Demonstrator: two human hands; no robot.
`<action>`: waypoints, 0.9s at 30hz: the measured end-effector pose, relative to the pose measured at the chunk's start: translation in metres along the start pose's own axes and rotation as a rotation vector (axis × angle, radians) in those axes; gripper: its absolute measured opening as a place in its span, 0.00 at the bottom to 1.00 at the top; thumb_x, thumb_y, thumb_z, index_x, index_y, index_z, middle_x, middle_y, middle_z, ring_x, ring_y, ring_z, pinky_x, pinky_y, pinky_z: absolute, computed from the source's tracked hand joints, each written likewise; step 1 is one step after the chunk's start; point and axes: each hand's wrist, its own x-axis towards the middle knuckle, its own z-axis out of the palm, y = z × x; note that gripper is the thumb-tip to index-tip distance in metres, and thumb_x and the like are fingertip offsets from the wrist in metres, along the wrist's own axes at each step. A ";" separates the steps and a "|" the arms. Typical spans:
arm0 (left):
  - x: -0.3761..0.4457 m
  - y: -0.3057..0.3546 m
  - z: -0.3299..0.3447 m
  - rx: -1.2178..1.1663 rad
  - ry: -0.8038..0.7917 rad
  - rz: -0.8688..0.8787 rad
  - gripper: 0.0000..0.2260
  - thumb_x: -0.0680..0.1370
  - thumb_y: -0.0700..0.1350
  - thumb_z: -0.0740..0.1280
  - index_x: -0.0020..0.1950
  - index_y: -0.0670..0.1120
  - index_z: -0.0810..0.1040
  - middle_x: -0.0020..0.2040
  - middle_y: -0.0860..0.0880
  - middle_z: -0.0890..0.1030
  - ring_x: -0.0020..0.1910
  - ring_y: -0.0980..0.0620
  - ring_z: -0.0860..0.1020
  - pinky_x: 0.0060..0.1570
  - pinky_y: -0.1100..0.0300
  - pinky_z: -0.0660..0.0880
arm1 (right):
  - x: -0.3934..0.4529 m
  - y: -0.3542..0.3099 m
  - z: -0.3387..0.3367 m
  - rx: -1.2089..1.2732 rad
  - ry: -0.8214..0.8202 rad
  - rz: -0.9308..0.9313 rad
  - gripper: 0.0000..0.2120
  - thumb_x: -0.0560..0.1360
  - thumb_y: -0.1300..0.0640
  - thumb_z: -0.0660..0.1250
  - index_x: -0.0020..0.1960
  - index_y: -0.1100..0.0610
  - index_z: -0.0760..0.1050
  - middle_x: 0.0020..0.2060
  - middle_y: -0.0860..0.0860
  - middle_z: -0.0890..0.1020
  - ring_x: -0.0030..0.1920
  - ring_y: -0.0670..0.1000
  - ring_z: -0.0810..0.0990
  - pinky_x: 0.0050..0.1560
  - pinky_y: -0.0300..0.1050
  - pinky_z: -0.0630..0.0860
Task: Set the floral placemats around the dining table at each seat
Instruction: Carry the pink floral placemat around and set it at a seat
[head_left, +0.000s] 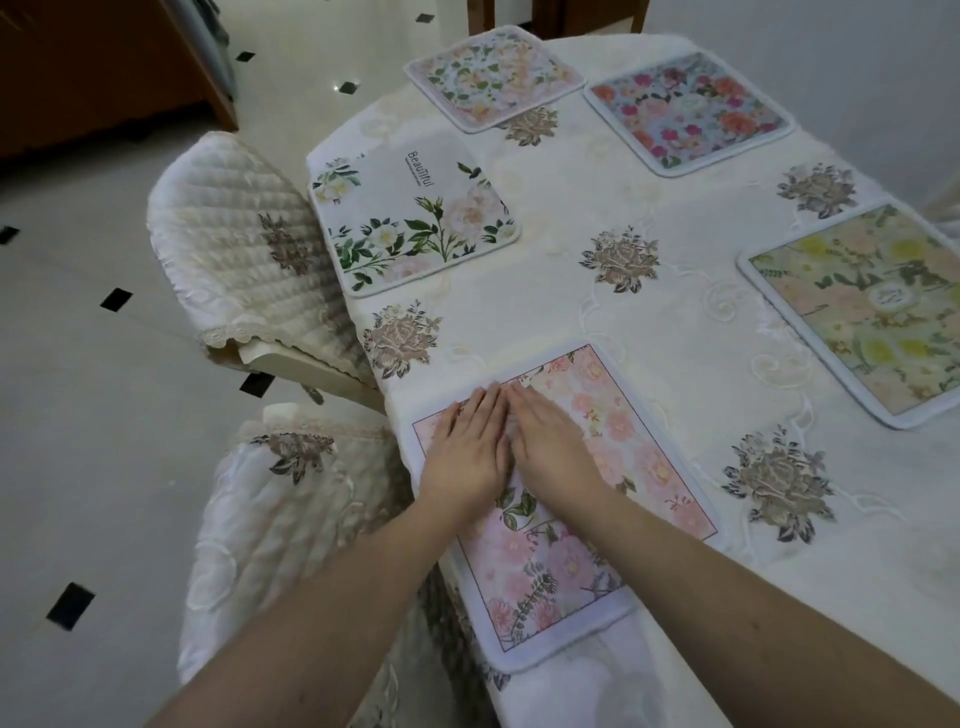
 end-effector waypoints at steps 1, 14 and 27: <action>0.000 -0.001 0.001 0.003 -0.002 0.003 0.25 0.83 0.51 0.46 0.78 0.42 0.62 0.78 0.46 0.63 0.78 0.49 0.59 0.75 0.48 0.53 | 0.008 0.001 0.005 -0.038 -0.019 -0.029 0.25 0.83 0.55 0.49 0.79 0.55 0.52 0.78 0.51 0.56 0.78 0.48 0.53 0.77 0.49 0.51; 0.002 0.002 0.000 -0.046 0.006 -0.208 0.28 0.82 0.56 0.41 0.81 0.49 0.49 0.81 0.53 0.47 0.79 0.57 0.44 0.77 0.51 0.41 | 0.027 0.026 0.020 -0.340 0.044 -0.083 0.27 0.81 0.46 0.45 0.78 0.52 0.56 0.78 0.49 0.56 0.78 0.47 0.53 0.76 0.53 0.46; -0.019 -0.013 -0.008 -0.020 -0.037 -0.320 0.32 0.80 0.61 0.42 0.80 0.48 0.39 0.80 0.52 0.38 0.78 0.56 0.36 0.77 0.54 0.37 | 0.026 0.096 -0.024 -0.313 0.102 0.089 0.32 0.81 0.40 0.46 0.80 0.54 0.47 0.79 0.50 0.50 0.78 0.47 0.46 0.77 0.47 0.44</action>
